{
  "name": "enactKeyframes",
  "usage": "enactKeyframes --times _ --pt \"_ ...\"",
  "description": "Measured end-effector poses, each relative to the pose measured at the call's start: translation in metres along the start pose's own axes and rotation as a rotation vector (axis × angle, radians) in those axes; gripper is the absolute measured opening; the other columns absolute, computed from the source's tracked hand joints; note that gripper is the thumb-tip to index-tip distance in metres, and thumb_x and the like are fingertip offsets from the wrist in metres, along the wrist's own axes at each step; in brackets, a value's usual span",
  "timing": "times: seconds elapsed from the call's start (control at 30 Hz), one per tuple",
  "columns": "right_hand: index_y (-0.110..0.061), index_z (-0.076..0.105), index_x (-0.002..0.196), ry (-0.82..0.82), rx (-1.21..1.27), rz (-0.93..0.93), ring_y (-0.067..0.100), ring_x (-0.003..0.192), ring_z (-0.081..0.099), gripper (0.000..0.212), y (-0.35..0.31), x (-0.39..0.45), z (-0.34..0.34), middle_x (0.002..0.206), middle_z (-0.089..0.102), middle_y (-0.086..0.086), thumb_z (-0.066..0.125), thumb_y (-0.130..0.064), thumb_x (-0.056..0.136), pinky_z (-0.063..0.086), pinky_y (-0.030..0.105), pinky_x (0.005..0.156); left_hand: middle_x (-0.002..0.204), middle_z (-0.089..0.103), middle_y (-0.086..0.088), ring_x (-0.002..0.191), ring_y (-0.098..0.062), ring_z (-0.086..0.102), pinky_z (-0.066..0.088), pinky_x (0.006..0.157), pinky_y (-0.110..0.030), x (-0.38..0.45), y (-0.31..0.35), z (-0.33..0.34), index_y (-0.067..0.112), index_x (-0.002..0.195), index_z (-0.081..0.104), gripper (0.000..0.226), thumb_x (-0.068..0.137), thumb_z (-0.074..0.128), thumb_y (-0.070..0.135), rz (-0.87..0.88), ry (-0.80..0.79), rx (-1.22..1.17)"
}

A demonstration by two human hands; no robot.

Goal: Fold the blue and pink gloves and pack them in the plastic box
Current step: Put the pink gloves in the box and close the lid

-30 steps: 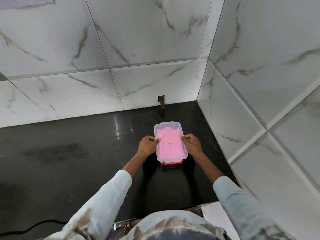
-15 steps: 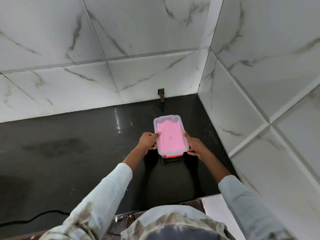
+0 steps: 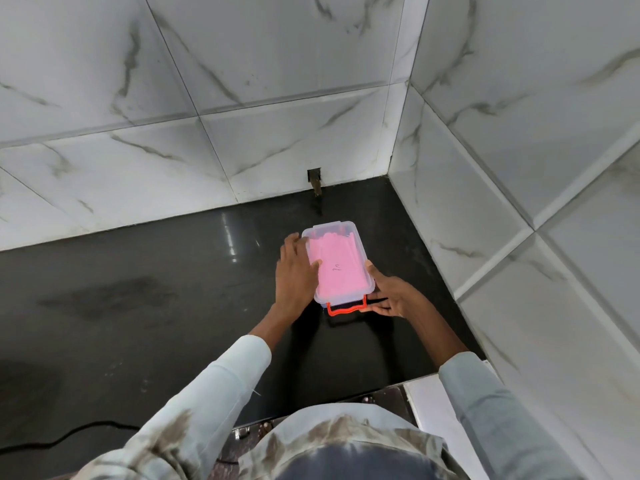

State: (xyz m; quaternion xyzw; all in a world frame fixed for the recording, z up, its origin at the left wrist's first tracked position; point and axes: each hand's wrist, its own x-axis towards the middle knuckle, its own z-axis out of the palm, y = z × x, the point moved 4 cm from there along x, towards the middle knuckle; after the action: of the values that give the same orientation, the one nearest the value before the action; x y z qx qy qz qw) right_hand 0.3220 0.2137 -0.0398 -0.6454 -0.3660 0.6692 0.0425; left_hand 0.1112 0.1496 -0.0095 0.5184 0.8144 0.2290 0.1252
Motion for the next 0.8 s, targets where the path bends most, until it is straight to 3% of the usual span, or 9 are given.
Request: enactKeyframes --times 0.07,0.17,0.27,0.37,0.43,0.63,0.8 --pt "-0.009 0.062 0.126 0.005 0.008 -0.003 0.031 0.114 0.074 0.071 -0.001 -0.001 -0.001 0.122 0.072 0.015 0.058 -0.07 0.092 0.061 0.035 0.096 0.168 0.036 -0.006 0.153 -0.023 0.041 0.039 0.126 -0.042 -0.003 0.009 0.007 0.018 0.157 0.044 0.053 0.107 0.058 0.029 0.203 -0.056 0.198" --pt "-0.005 0.063 0.129 -0.021 0.078 0.011 0.029 0.107 0.077 0.067 -0.006 -0.005 0.001 0.122 0.075 0.018 0.062 -0.062 0.094 0.063 0.026 0.069 0.17 0.042 0.002 0.159 -0.02 0.041 0.027 0.135 -0.042 -0.008 0.01 0.016 0.027 0.155 0.052 0.044 0.111 0.051 0.031 0.301 -0.181 0.256" --pt "-0.001 0.061 0.132 -0.046 0.069 0.012 0.029 0.096 0.077 0.064 -0.011 -0.007 0.002 0.124 0.074 0.021 0.06 -0.056 0.098 0.059 0.022 0.051 0.181 0.017 0.001 0.171 -0.026 0.012 0.006 0.14 -0.049 -0.018 0.005 0.024 0.026 0.169 0.031 0.061 0.114 0.031 0.05 0.38 -0.281 0.277" --pt "-0.001 0.062 0.133 -0.042 0.025 0.012 0.031 0.113 0.076 0.06 -0.015 -0.006 0.001 0.124 0.074 0.02 0.059 -0.051 0.1 0.063 0.025 0.067 0.18 -0.024 0.001 0.166 -0.031 -0.026 -0.015 0.136 -0.053 -0.03 -0.001 0.037 0.027 0.174 -0.007 0.092 0.105 0.03 0.075 0.469 -0.404 0.335" --pt "-0.004 0.064 0.133 -0.045 0.016 0.023 0.031 0.115 0.075 0.055 -0.018 -0.006 0.001 0.123 0.074 0.018 0.061 -0.048 0.101 0.063 0.029 0.078 0.177 -0.031 0.002 0.164 -0.032 -0.033 -0.017 0.135 -0.057 -0.031 -0.004 0.039 0.028 0.172 -0.015 0.101 0.101 0.034 0.08 0.492 -0.421 0.373" --pt "-0.012 0.063 0.13 -0.016 -0.015 0.001 0.031 0.11 0.076 0.041 -0.022 -0.005 0.006 0.121 0.074 0.015 0.064 -0.043 0.102 0.063 0.03 0.077 0.18 -0.024 0.002 0.163 -0.035 -0.031 -0.009 0.136 -0.06 -0.035 -0.002 0.044 0.03 0.173 -0.011 0.088 0.107 0.03 0.073 0.537 -0.415 0.411" --pt "-0.017 0.059 0.115 0.064 -0.092 -0.07 0.022 0.085 0.074 0.029 -0.021 -0.005 0.014 0.101 0.073 0.009 0.056 -0.044 0.106 0.06 0.025 0.075 0.182 -0.011 0.007 0.165 -0.035 -0.026 -0.009 0.138 -0.052 -0.039 0.002 0.048 0.032 0.174 -0.006 0.073 0.113 0.02 0.063 0.552 -0.433 0.4"
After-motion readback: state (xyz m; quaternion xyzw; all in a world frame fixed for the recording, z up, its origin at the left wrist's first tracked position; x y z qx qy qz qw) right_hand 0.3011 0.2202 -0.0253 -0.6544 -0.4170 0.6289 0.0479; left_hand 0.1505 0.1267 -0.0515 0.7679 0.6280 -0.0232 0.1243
